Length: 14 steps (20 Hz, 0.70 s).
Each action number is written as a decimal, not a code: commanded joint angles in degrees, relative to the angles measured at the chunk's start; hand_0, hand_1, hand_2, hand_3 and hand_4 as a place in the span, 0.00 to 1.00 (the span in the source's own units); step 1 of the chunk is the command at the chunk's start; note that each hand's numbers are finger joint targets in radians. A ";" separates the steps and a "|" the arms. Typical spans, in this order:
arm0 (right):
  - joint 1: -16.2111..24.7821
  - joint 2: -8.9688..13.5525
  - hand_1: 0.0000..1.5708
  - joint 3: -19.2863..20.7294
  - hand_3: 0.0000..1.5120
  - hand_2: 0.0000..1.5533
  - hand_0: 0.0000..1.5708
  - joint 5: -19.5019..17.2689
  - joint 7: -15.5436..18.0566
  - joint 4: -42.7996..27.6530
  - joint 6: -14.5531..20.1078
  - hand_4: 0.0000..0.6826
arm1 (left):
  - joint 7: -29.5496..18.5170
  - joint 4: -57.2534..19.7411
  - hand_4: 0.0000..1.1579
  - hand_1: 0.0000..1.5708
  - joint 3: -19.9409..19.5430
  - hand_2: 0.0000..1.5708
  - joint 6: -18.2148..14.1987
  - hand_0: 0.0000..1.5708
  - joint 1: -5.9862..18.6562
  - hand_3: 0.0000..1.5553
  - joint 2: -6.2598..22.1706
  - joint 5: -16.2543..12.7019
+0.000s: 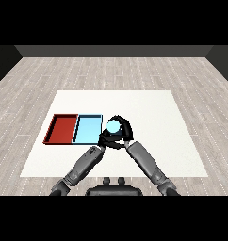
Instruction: Pick the blue can and put it in the blue box
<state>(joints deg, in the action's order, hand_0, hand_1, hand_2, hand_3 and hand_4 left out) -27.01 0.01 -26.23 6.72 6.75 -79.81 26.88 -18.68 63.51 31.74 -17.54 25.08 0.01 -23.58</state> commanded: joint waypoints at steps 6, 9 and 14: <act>5.10 0.00 0.94 -4.93 0.92 0.94 0.94 6.36 7.28 -1.20 1.29 0.89 | -2.97 -3.94 0.49 0.28 3.11 0.40 -8.37 0.28 1.84 0.32 0.01 -7.25; -0.37 0.01 0.93 -5.63 0.92 0.93 0.93 7.37 1.28 -4.58 4.95 0.91 | -6.66 -5.53 0.58 1.00 3.07 0.97 -5.49 1.00 5.00 0.85 0.01 -14.90; 4.02 0.02 0.92 -5.12 0.92 0.93 0.92 7.52 5.01 -4.23 3.77 0.90 | -7.54 -7.75 0.79 1.00 -2.15 1.00 -0.83 1.00 3.47 0.96 0.03 -11.86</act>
<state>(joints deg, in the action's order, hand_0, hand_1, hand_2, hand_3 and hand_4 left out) -25.10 0.52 -29.40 13.90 11.71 -81.28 29.25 -27.13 56.70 33.80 -20.76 28.37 0.45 -36.49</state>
